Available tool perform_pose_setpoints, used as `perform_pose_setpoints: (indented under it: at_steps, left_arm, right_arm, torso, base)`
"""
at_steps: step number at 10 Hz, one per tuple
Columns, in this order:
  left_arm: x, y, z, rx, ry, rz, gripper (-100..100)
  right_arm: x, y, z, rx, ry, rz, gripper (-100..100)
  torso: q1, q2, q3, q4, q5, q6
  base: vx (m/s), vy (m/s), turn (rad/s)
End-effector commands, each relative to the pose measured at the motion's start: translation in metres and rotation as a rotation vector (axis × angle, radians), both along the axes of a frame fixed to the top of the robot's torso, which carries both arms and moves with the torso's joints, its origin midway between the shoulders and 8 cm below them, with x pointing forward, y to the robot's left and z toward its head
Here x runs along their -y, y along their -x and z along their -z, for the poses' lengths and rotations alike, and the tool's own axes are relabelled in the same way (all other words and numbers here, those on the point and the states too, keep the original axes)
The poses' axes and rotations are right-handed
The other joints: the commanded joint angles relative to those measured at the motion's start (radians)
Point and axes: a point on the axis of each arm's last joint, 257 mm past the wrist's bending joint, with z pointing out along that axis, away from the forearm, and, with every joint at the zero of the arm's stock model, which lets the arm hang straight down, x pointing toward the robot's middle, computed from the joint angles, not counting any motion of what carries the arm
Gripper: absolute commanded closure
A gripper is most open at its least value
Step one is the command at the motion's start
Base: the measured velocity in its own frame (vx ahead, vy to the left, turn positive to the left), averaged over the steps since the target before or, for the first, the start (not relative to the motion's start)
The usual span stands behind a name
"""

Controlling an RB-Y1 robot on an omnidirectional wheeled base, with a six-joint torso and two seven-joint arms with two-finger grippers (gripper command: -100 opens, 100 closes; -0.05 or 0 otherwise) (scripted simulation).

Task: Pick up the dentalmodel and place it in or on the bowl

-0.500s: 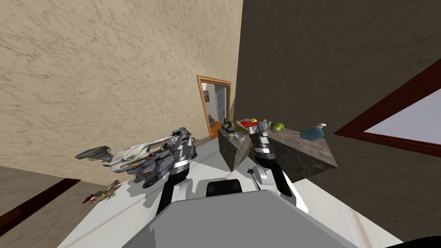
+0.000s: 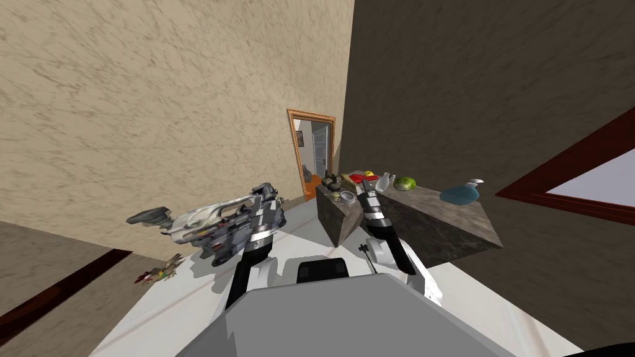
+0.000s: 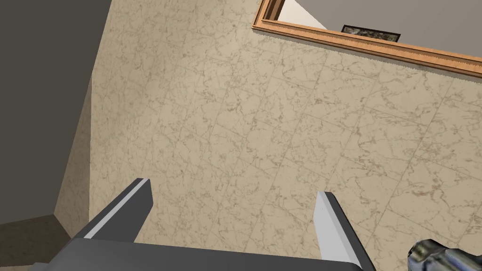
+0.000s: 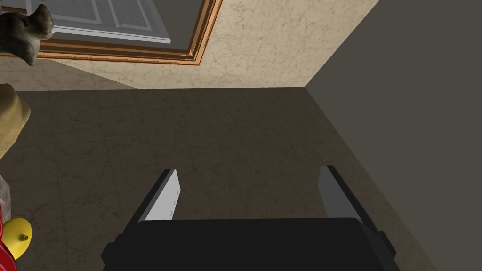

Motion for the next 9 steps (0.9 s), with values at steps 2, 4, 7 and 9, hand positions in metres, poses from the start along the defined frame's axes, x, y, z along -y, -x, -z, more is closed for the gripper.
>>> perform_pose_setpoints:
  at_steps: [2, 4, 7, 9]
  left_arm:
    - [0.0, 0.0, 0.0, 0.0, 0.0, 0.0, 0]
    - [0.0, 0.0, 0.0, 0.0, 0.0, 0.0, 0]
    - [0.0, 0.0, 0.0, 0.0, 0.0, 0.0, 0]
    - [0.0, 0.0, 0.0, 0.0, 0.0, 0.0, 0]
  right_arm:
    - [0.003, -0.014, 0.022, -0.061, 0.135, 0.065, -100]
    - [0.009, -0.026, 0.042, -0.113, 0.251, 0.125, -100]
    - [0.017, -0.038, 0.064, -0.17, 0.377, 0.191, -100]
    - [0.028, -0.05, 0.088, -0.231, 0.507, 0.258, -100]
  torso:
    - [0.001, 0.0, 0.0, 0.0, 0.0, 0.0]
    - [0.001, 0.0, 0.0, 0.0, 0.0, 0.0]
    - [0.001, 0.0, 0.0, 0.0, 0.0, 0.0]
    - [0.0, 0.0, 0.0, 0.0, 0.0, 0.0]
  base:
    - [0.014, 0.053, 0.067]
    - [0.014, 0.061, 0.08]
    - [0.012, 0.055, 0.059]
    - [0.011, 0.048, 0.085]
